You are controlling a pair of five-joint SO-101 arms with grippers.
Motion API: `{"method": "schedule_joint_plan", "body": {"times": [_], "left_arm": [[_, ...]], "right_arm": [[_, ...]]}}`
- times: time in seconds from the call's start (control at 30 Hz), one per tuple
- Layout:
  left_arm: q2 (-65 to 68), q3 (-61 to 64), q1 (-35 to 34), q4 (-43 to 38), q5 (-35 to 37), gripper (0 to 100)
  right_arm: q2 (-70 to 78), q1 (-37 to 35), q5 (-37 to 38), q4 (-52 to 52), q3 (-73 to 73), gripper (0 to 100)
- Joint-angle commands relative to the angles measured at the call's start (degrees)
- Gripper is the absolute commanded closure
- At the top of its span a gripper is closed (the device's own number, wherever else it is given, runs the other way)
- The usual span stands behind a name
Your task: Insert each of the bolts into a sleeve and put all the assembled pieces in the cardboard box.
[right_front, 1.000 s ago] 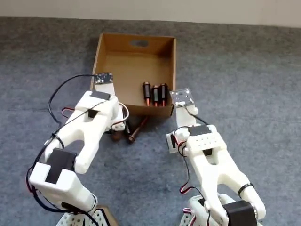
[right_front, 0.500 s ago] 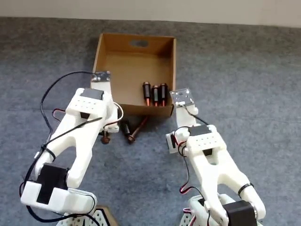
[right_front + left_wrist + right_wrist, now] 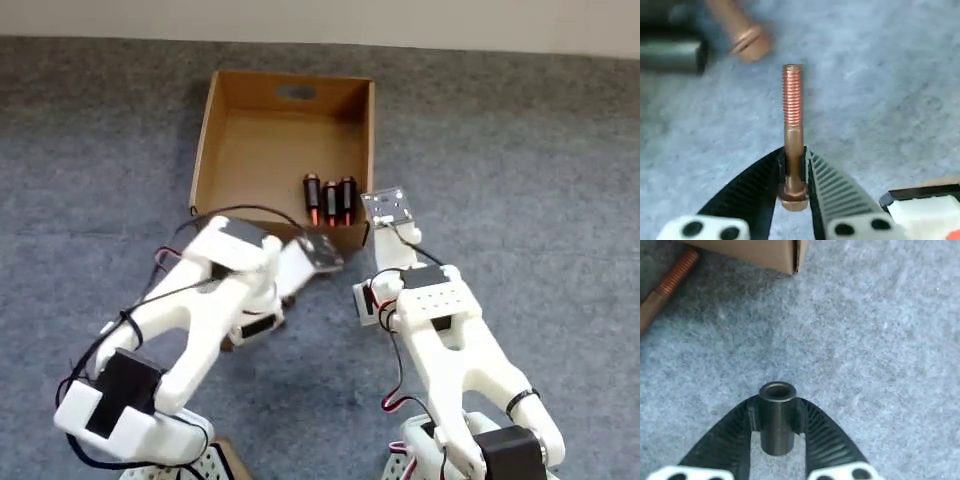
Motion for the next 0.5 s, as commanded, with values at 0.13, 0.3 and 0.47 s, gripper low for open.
{"method": "schedule_joint_plan", "body": {"times": [0.13, 0.3, 0.47], "left_arm": [[-2.9, -0.1, 1.0, 0.6, -0.8, 85], [-3.3, 0.0, 0.2, 0.6, -0.9, 79], [-3.6, -3.5, -5.8, 1.1, 2.2, 79]], "right_arm": [[-2.0, 0.7, 0.5, -0.8, -0.4, 99.3], [-2.0, 0.7, 0.5, -0.8, -0.4, 99.3], [-2.0, 0.7, 0.5, -0.8, -0.5, 99.3]]}}
